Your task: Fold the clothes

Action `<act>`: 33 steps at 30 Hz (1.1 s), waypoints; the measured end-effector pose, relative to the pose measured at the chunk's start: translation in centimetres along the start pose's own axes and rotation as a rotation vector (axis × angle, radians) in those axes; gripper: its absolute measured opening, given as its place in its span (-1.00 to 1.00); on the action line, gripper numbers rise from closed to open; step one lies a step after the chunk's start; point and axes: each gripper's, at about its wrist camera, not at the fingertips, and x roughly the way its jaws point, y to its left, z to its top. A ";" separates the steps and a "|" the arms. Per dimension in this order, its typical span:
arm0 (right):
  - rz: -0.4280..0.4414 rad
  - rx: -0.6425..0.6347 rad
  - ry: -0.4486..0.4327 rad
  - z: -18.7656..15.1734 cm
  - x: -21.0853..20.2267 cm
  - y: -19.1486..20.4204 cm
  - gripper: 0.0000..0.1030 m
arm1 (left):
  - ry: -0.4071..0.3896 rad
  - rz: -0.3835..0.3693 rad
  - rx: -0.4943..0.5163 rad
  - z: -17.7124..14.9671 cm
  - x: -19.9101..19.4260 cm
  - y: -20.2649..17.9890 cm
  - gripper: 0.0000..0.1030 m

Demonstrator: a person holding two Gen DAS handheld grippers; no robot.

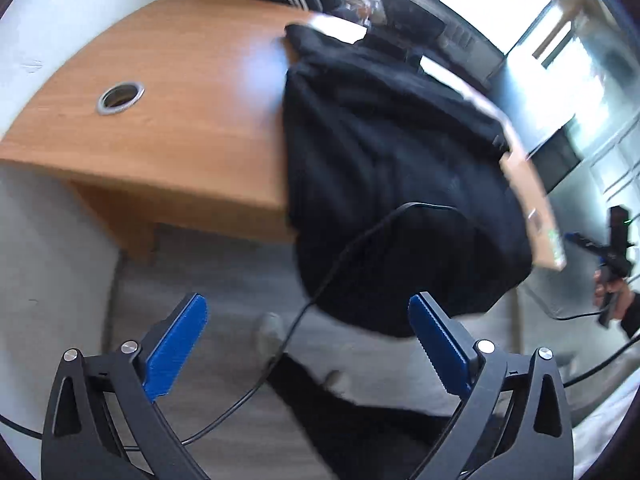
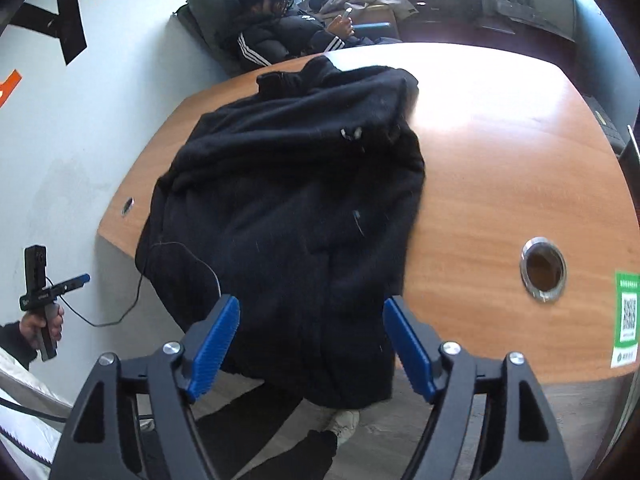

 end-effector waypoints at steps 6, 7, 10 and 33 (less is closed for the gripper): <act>-0.049 -0.068 0.002 -11.1 2.0 -1.5 0.53 | -0.041 0.046 0.232 -4.1 5.3 -0.3 0.84; -0.051 -0.070 -0.005 -11.9 2.9 -1.8 0.53 | -0.065 0.020 0.263 -4.0 6.5 -0.4 0.81; -0.027 -0.155 -0.060 -12.5 5.6 -2.2 0.53 | -0.139 -0.059 0.359 -3.5 10.3 -0.6 0.78; 0.007 -0.317 -0.218 -11.6 6.5 2.6 -0.75 | -0.330 -0.425 0.510 -3.7 9.4 0.5 -0.80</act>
